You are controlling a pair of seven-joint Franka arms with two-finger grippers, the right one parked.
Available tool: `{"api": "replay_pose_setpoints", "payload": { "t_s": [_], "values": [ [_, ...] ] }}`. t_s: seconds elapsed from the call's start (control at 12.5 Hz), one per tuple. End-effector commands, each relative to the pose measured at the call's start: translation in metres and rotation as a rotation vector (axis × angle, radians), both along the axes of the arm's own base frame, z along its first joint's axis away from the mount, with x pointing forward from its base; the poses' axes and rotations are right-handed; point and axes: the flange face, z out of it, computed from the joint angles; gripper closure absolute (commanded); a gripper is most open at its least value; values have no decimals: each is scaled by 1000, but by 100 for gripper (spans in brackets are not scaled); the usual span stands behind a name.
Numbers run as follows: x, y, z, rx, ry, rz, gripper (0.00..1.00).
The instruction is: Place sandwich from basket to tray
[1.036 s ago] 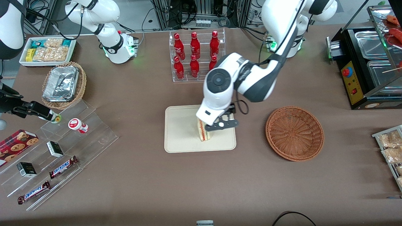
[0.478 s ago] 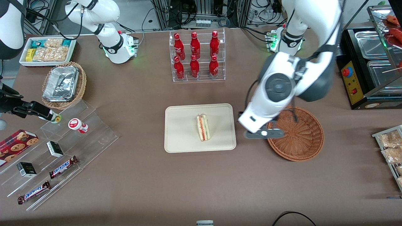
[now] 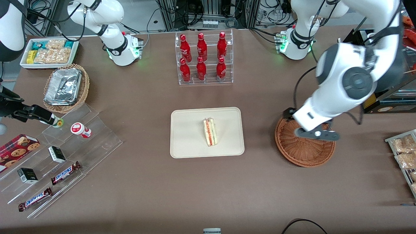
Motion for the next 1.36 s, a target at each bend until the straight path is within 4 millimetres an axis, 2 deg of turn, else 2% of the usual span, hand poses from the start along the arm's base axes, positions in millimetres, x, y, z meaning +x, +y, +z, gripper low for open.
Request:
{"api": "replay_pose_setpoints", "payload": {
  "t_s": [0.0, 0.16, 0.24, 0.48, 0.56, 0.88, 1.04, 1.28],
  "values": [
    [-20, 38, 24, -6, 2, 28, 0],
    [-26, 60, 40, -7, 4, 60, 0],
    [-27, 77, 46, -9, 7, 90, 0],
    [-28, 101, 53, -21, 32, 61, 0],
    [-32, 111, 61, -21, 24, 78, 0],
    [-59, 124, 96, -3, 26, 79, 0],
    [-73, 123, 114, 4, 24, 79, 0],
    [-81, 126, 125, 8, 18, 87, 0]
  ]
}}
